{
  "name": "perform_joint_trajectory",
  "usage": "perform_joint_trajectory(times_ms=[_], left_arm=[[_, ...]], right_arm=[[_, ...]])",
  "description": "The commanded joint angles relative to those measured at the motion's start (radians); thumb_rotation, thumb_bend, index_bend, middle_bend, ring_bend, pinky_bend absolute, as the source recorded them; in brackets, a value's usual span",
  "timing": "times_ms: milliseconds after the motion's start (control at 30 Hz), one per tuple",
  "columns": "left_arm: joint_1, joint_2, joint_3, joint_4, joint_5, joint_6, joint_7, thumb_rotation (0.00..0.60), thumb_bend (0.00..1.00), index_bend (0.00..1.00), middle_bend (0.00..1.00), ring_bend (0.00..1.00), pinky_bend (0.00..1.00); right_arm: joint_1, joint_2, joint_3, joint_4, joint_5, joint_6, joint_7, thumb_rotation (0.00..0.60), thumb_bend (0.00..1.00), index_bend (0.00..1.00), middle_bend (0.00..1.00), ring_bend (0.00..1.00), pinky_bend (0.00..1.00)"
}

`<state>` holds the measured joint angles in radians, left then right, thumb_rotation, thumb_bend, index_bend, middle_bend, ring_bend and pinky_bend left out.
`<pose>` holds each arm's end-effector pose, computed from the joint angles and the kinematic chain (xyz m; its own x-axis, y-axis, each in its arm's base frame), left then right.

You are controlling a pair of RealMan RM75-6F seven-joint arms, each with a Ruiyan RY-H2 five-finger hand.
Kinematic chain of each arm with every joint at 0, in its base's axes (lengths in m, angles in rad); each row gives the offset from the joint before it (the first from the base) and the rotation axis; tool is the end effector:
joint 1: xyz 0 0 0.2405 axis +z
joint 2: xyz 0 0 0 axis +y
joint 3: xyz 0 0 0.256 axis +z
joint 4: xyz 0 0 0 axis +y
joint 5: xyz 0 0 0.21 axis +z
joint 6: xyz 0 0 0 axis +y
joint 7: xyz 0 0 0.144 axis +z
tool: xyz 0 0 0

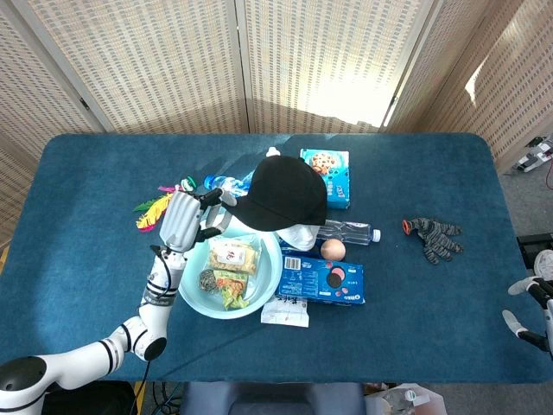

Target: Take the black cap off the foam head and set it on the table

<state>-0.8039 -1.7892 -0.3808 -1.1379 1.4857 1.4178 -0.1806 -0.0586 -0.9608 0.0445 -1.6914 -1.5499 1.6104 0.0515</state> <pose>-0.0762 0.3789 0.0268 -0.1516 -0.1791 0.9721 0.8211 -0.5703 0.0230 -0.3132 -0.1346 0.2137 0.4270 0.0595 0.9023 -0.9036 0.0642 0.4234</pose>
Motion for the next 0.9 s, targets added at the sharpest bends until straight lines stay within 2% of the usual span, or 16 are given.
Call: perform_joint_trajectory(times_ms=[33, 433, 900], left_arm=[[-0.024, 0.026, -0.029, -0.023, -0.020, -0.025, 0.002, 0.600, 0.40, 0.79, 0.92, 1.00, 1.00], [-0.112, 0.049, -0.116, -0.068, -0.131, -0.129, 0.047, 0.600, 0.40, 0.79, 0.92, 1.00, 1.00], [-0.264, -0.022, -0.215, 0.106, -0.278, -0.230, 0.104, 0.600, 0.39, 0.78, 0.92, 1.00, 1.00]], right_arm=[[0.000, -0.001, 0.000, 0.001, 0.000, 0.001, 0.002, 0.600, 0.24, 0.49, 0.44, 0.41, 0.52], [-0.009, -0.008, -0.001, 0.023, 0.001, 0.014, 0.027, 0.600, 0.24, 0.49, 0.44, 0.41, 0.52], [-0.010, -0.015, 0.001, 0.049, 0.011, 0.010, 0.053, 0.600, 0.24, 0.49, 0.44, 0.41, 0.52]])
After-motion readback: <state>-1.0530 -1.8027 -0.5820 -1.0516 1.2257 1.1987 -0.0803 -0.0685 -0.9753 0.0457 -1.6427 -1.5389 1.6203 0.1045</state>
